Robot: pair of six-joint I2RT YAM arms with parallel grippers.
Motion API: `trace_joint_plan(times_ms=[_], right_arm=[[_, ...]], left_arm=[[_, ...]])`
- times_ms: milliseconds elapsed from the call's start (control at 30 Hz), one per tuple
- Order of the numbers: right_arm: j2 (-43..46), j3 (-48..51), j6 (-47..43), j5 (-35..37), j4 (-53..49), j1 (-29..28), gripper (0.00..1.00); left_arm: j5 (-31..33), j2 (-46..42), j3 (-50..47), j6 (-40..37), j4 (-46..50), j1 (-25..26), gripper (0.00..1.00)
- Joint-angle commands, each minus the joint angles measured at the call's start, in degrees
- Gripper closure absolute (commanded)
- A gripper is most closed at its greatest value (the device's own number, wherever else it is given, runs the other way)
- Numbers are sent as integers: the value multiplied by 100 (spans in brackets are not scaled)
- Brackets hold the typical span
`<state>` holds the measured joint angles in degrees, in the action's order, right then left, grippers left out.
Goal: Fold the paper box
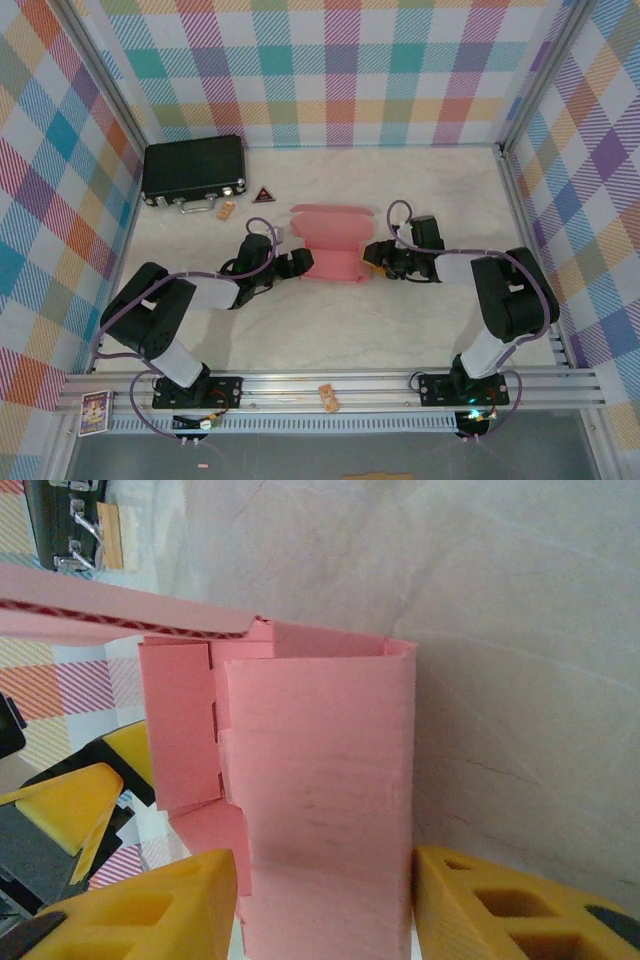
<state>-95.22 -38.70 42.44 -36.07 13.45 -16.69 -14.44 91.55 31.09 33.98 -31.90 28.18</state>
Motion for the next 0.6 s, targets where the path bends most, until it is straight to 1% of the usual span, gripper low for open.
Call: trace_joint_plan(times_ms=[0, 267, 400, 567], right_arm=[[-36, -248, -180, -7, -214, -83, 51], [-145, -491, -312, 246, -556, -254, 51], [-190, -610, -404, 423, -747, -341, 52], [-190, -781, -608, 946, -1213, -503, 53]], left_arm=[[-302, 38, 204, 69, -311, -46, 20], [-534, 129, 249, 148, -395, 3, 30], [-609, 238, 205, 224, -568, 29, 30], [-777, 362, 182, 329, -811, 73, 32]])
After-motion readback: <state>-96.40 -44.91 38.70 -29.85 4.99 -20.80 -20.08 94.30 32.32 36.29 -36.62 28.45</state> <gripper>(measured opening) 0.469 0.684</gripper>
